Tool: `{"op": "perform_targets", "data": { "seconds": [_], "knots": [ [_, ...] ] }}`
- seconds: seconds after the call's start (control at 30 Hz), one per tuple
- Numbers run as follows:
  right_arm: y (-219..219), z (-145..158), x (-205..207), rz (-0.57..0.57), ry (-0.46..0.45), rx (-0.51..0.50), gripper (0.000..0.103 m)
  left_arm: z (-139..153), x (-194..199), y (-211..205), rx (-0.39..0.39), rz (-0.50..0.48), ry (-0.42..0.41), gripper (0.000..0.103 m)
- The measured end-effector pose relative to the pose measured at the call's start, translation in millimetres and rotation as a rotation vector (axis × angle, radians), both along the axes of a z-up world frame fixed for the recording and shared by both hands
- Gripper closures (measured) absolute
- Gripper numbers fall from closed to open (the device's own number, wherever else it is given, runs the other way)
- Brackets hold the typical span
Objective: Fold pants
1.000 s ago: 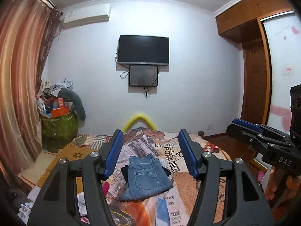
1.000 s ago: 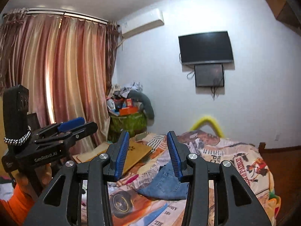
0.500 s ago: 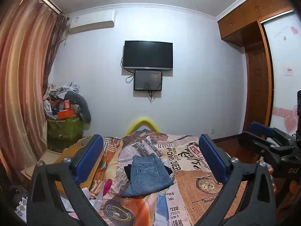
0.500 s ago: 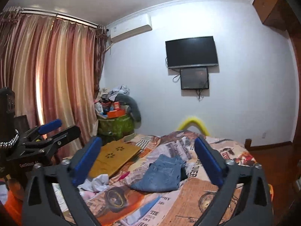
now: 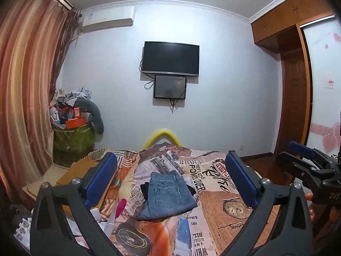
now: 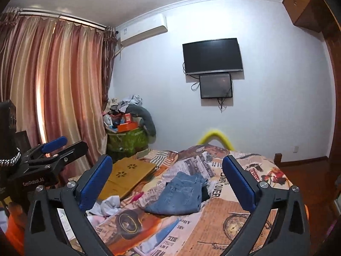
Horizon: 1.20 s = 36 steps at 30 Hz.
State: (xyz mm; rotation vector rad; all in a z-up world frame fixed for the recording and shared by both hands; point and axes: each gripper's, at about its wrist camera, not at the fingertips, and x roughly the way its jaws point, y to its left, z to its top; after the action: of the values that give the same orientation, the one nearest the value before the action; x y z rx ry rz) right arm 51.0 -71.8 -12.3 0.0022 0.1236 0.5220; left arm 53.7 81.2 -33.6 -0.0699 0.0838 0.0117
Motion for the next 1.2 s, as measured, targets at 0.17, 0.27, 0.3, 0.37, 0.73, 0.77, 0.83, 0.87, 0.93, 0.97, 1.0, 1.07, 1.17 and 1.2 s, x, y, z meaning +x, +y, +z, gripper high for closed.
{"op": "perform_targets", "data": {
  "seconds": [0.17, 0.27, 0.3, 0.37, 0.73, 0.77, 0.83, 0.87, 0.93, 0.97, 1.0, 1.07, 1.17, 1.2],
  "knots": [
    [2.5, -0.3, -0.9, 0.005, 0.008, -0.007, 0.001, -2.3, 2.4, -1.7, 0.003, -0.002, 0.008, 0.000],
    [2.6, -1.3, -1.0, 0.006, 0.011, -0.007, 0.001, -3.1, 2.8, -0.4, -0.002, -0.006, 0.013, 0.000],
    [2.6, -0.7, -1.3, 0.007, 0.012, -0.006, 0.001, -3.3, 3.2, -0.4, -0.004, -0.006, 0.015, 0.000],
    [2.8, 0.0, -1.5, 0.006, 0.012, -0.009, 0.001, -3.5, 4.7, -0.4, -0.004, -0.006, 0.018, 0.000],
    [2.0, 2.1, -0.8, 0.006, 0.014, -0.012, 0.001, -2.8, 5.5, -1.7, 0.008, -0.008, 0.013, 0.000],
    [1.9, 2.4, -0.7, 0.006, 0.014, -0.012, 0.001, -2.3, 5.6, -1.8, 0.008, -0.010, 0.012, 0.000],
    [1.2, 3.3, -0.3, 0.002, 0.014, -0.013, 0.001, -2.2, 5.2, -1.6, 0.008, -0.010, 0.011, 0.000],
    [0.7, 3.5, -0.3, 0.000, 0.014, -0.012, 0.001, -2.1, 4.9, -1.8, 0.008, -0.010, 0.010, 0.000],
    [0.3, 3.2, -0.7, -0.001, 0.015, -0.011, 0.001, -2.0, 4.8, -1.8, 0.008, -0.011, 0.011, 0.000],
    [0.0, 2.6, -0.8, -0.001, 0.014, -0.012, 0.001, -2.4, 4.4, -1.8, 0.008, -0.013, 0.011, 0.000],
    [-0.5, 3.1, -0.9, -0.003, 0.014, -0.012, 0.001, -2.2, 4.2, -1.8, 0.008, -0.013, 0.011, 0.000],
    [-0.4, 3.0, -1.1, -0.006, 0.012, -0.014, 0.001, -2.1, 4.3, -1.9, 0.008, -0.014, 0.011, 0.000],
    [-1.3, 2.0, -1.2, -0.008, 0.013, -0.012, 0.000, -1.7, 4.2, -2.3, 0.009, -0.022, 0.012, 0.000],
    [-2.0, 2.2, -0.9, -0.010, 0.014, -0.010, 0.001, -1.7, 4.1, -2.4, 0.010, -0.024, 0.013, 0.000]
  ]
}}
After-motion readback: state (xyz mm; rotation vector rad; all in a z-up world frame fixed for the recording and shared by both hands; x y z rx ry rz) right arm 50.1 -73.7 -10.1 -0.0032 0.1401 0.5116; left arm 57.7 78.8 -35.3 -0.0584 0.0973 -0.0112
